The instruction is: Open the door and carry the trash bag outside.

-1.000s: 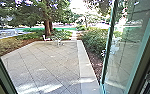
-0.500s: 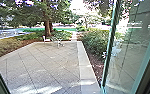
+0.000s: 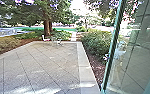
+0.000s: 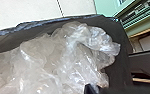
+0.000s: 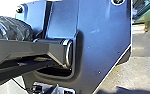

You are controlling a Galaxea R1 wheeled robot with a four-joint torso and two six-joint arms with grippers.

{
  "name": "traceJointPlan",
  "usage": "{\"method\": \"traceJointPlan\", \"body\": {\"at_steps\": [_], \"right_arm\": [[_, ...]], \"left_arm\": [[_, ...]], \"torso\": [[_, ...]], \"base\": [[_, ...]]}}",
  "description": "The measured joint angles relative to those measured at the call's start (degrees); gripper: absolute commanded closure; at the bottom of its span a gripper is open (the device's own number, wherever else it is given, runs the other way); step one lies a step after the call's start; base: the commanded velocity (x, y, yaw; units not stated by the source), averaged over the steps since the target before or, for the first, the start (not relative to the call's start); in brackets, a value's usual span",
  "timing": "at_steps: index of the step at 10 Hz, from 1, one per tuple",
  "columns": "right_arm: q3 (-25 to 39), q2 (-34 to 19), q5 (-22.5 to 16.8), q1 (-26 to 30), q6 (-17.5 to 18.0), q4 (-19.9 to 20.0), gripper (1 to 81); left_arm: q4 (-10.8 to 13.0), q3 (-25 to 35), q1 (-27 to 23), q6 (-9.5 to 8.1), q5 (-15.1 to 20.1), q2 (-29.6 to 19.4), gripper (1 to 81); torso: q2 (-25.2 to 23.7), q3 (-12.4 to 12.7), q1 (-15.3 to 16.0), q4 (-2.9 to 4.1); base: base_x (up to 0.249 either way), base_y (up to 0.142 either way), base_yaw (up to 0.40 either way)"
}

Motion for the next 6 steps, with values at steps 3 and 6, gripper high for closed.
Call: {"method": "traceJointPlan", "body": {"at_steps": [3,6], "right_arm": [[0.17,0.35,0.34,0.57,-0.1,-0.02,1.0],[-0.2,-0.43,-0.1,0.13,-0.1,-0.06,1.0]], "left_arm": [[0.0,-0.15,-0.4,0.0,-0.12,-0.24,81.1],[0.0,0.07,-0.24,0.0,0.27,0.46,81.1]], "torso": [[0.04,-0.02,0.04,0.0],[0.06,-0.06,0.06,0.0]], "base": [[0.113,0.0,0.0],[0.113,0.0,0.0]]}}
